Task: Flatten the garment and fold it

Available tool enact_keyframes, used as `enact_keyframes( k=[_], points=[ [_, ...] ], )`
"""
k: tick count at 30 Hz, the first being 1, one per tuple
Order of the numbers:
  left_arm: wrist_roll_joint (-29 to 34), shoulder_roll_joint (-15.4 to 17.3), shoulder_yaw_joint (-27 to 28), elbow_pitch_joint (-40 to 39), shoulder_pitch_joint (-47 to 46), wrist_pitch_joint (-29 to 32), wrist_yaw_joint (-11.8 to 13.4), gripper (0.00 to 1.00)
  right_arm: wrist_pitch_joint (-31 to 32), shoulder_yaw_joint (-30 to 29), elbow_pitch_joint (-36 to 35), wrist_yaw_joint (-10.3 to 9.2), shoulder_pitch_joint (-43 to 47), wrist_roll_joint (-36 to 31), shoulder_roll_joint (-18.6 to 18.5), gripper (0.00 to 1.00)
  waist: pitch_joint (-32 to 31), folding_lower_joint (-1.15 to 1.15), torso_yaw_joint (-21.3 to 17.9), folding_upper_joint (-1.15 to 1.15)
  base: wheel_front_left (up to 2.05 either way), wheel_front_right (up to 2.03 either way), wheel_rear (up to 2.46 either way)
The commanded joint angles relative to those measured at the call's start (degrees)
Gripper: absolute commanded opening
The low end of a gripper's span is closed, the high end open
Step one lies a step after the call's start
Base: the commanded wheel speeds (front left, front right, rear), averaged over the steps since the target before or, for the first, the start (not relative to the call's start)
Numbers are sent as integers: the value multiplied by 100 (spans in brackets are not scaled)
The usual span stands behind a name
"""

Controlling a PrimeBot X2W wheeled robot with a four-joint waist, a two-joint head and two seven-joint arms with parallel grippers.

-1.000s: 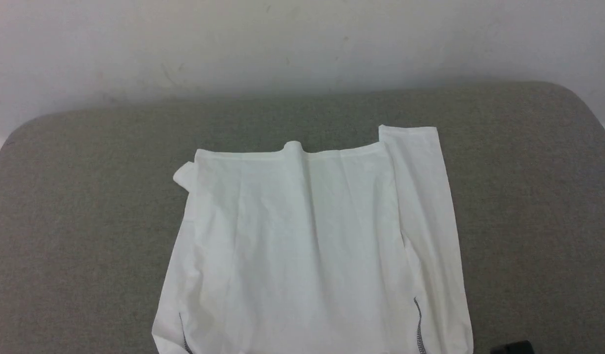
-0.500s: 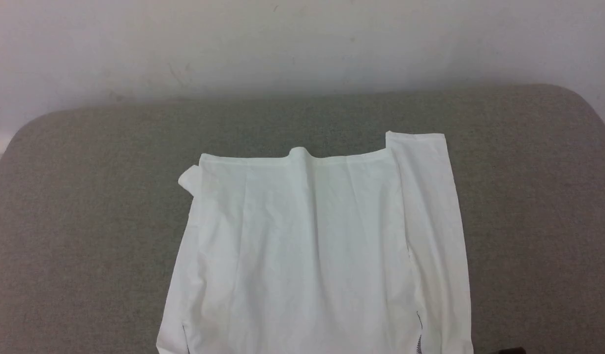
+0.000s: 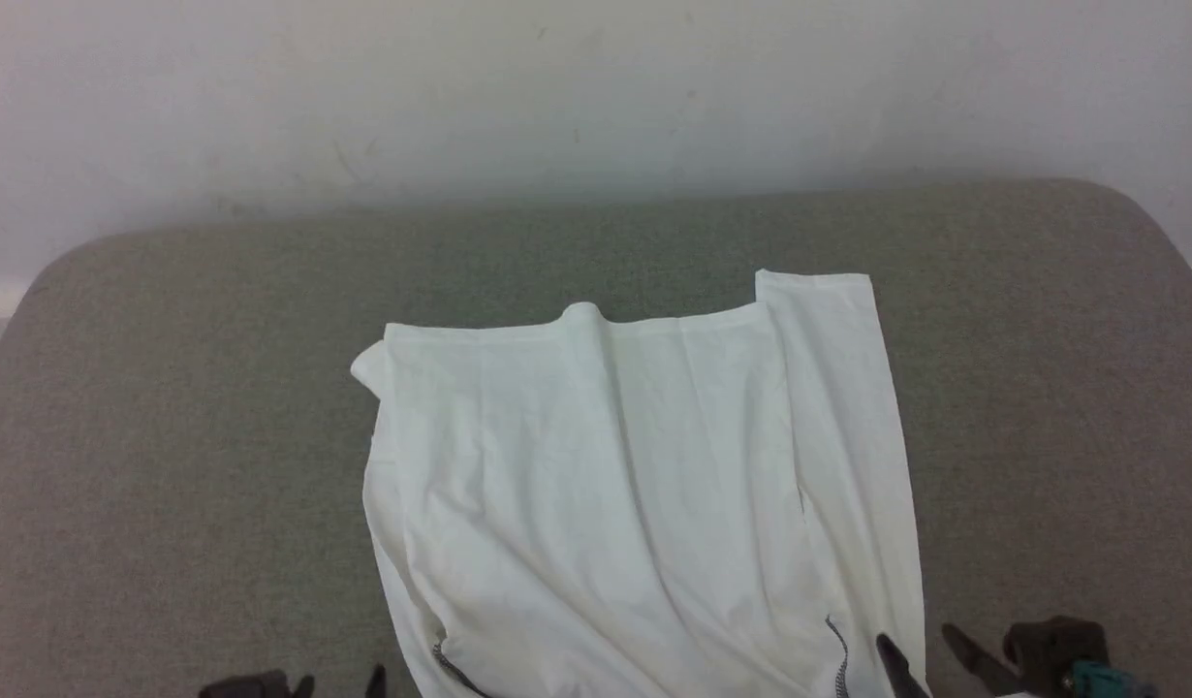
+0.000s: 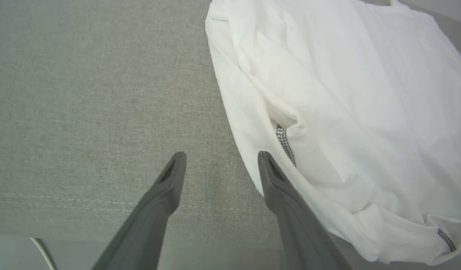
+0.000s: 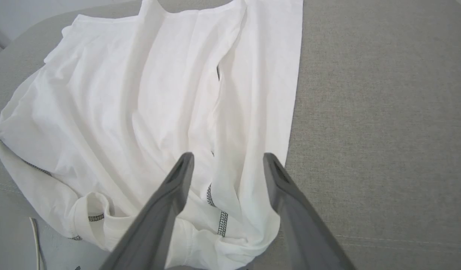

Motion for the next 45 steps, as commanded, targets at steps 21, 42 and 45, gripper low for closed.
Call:
enact_keyframes(
  k=[21, 42, 45],
  points=[
    [200, 852, 860, 165, -3016, 228, -571, 100, -484, 9, -1708, -11, -993, -129, 51, 100, 976, 0, -255, 0, 0, 0, 0],
    [-456, 737, 171, 3837, -6209, 2870, -1924, 100, -587, 213, -1808, -11, -1620, -338, 36, 100, 2460, 0, -795, 0, 0, 0, 0],
    [-444, 753, 107, 4153, -6294, 3001, -1970, 100, -613, 219, -1807, -11, -1620, -369, 39, 100, 2580, 0, -848, 0, 0, 0, 0]
  ],
)
